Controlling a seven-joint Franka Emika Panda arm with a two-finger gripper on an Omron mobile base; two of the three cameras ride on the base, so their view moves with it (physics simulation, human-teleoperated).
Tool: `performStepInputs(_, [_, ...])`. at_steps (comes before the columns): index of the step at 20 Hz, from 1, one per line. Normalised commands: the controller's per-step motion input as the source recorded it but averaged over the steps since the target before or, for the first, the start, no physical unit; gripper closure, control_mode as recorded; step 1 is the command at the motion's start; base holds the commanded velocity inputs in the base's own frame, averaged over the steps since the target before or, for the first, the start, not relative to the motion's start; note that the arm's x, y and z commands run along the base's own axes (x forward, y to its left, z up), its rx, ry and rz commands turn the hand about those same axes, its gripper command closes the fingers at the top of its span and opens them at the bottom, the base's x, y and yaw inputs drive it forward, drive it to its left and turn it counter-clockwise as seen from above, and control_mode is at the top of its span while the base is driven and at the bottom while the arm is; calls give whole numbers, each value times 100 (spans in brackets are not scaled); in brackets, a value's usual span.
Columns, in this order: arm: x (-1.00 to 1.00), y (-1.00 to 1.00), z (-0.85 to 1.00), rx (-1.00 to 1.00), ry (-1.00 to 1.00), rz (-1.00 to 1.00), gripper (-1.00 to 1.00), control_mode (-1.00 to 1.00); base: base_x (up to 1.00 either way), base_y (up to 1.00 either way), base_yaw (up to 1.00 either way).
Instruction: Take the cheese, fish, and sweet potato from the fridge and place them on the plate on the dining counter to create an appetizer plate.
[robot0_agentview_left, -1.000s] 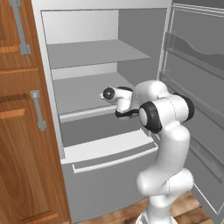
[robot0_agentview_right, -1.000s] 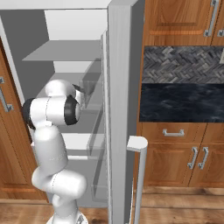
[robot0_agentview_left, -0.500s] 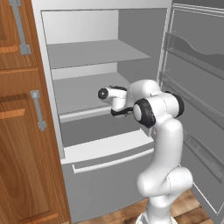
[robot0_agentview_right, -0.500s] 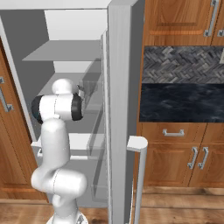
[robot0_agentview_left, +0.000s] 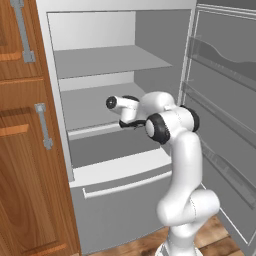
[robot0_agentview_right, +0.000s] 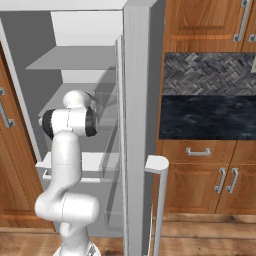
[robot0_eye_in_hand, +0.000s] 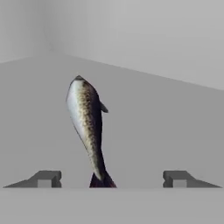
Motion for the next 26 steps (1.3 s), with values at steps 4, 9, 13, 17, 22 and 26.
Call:
performStepInputs(4, [1,0,-2,0,0,-3,100,-100,0,0,0])
performStepInputs(9, [-1,0,0,0,0,-2,100,-100,0,0,0])
performStepInputs(13, [-4,0,0,0,0,-1,100,-100,0,0,0])
performStepInputs(17, [-7,0,0,0,0,-2,100,-100,0,0,0])
performStepInputs(22, [-44,0,0,0,0,-2,100,-100,0,0,0])
performStepInputs(26, [-65,2,0,0,-3,0,100,-100,0,0,0])
